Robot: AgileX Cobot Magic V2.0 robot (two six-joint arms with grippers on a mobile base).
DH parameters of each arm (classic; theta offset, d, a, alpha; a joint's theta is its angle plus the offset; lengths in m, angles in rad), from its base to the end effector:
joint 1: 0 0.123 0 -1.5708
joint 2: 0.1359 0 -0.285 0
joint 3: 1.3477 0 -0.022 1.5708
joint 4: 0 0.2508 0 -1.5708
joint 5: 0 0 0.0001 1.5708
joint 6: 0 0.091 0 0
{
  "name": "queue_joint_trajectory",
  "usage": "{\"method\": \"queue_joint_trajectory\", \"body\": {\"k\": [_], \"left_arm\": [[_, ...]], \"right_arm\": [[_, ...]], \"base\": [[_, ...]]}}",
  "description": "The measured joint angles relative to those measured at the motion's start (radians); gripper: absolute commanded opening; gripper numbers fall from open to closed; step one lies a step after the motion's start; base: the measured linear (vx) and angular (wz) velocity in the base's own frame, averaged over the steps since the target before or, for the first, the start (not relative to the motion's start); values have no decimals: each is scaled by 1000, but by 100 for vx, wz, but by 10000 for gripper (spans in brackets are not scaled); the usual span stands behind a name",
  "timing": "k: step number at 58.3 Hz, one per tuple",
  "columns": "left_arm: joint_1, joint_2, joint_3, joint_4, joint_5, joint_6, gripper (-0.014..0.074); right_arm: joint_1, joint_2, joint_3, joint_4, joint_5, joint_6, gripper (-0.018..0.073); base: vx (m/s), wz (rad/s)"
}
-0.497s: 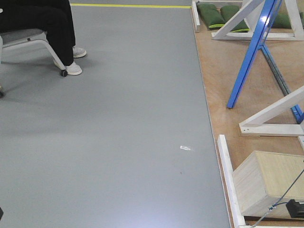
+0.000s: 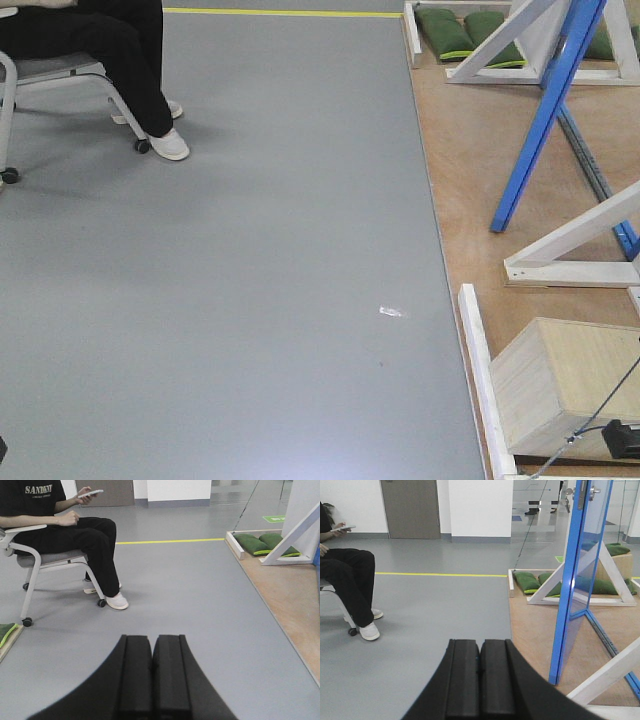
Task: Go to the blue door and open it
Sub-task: 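Drive the base forward toward the blue door on the wooden platform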
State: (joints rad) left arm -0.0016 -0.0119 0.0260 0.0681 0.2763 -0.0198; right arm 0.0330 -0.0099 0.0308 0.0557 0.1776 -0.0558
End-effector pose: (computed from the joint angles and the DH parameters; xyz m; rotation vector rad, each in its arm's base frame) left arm 0.0548 0.0016 0.1801 0.0285 1.7734 0.0484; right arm 0.0564 0.0028 0.1872 -0.0360 1.6815 0.0324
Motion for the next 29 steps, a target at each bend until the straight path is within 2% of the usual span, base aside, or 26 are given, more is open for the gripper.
{"method": "queue_joint_trajectory", "body": {"k": [29], "left_arm": [[0, 0, 0, 0, 0, 0, 73]], "right_arm": [[0, 0, 0, 0, 0, 0, 12]], "base": [[3, 0]]}}
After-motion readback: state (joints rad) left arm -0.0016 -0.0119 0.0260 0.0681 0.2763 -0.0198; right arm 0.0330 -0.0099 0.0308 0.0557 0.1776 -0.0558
